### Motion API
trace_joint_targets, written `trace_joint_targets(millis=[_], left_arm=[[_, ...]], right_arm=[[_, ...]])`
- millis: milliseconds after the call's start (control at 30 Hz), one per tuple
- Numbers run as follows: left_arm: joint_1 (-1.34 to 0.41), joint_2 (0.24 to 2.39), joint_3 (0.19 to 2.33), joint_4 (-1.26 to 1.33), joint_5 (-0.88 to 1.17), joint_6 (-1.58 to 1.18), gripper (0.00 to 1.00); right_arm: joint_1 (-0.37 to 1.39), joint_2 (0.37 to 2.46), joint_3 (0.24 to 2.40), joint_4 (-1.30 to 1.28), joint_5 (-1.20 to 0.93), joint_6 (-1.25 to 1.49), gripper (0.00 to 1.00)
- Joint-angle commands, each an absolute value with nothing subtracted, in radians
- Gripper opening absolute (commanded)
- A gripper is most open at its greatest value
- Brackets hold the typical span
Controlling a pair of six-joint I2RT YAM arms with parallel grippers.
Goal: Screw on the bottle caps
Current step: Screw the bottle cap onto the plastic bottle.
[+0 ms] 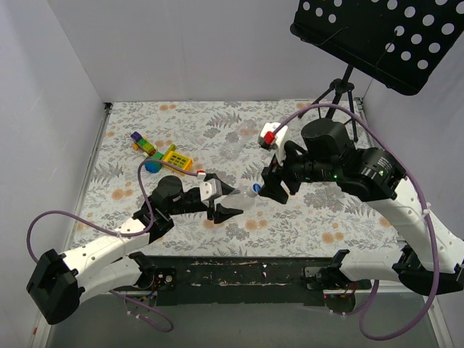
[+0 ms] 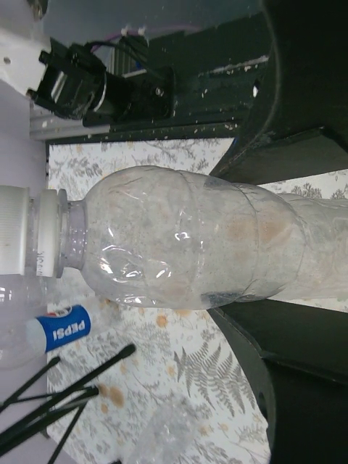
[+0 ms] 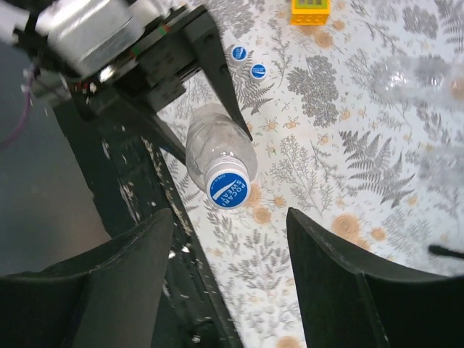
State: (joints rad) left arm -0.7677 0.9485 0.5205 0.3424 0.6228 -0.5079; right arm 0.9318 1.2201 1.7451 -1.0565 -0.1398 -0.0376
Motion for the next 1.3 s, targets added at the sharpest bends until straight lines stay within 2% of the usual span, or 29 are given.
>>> trace_joint_targets(millis=[0, 300, 833, 1033, 1133, 1267], left_arm=[[-0.767, 0.972, 0.581, 0.338, 0.785, -0.561, 0.19], [-0.759, 1.025, 0.609, 0.330, 0.908, -0.601, 0.19], [-0.759, 1.025, 0.615, 0.325, 0.919, -0.603, 0.18], [-0.759, 1.015, 0.607, 0.330, 0.896, -0.594, 0.18], [-0.759, 1.011, 0.601, 0.324, 0.836, -0.558, 0.18], [-0.759, 0.991, 0.577, 0.342, 0.686, -0.520, 0.19]], right_arm=[[0.937, 1.151, 1.649, -1.060, -0.325, -0.421, 0.70], [0.937, 1.118, 1.577, -1.051, -0.468, -0.661, 0.67], [0.939, 1.187, 1.572, -1.083, -0.460, -0.692, 0.55], [0.939, 1.203, 1.556, -1.069, -0.436, -0.597, 0.27], [0.939, 1.229, 1.549, -1.048, -0.318, -0.412, 0.18], [0.939, 1.282, 1.568, -1.052, -0.227, -0.125, 0.13]])
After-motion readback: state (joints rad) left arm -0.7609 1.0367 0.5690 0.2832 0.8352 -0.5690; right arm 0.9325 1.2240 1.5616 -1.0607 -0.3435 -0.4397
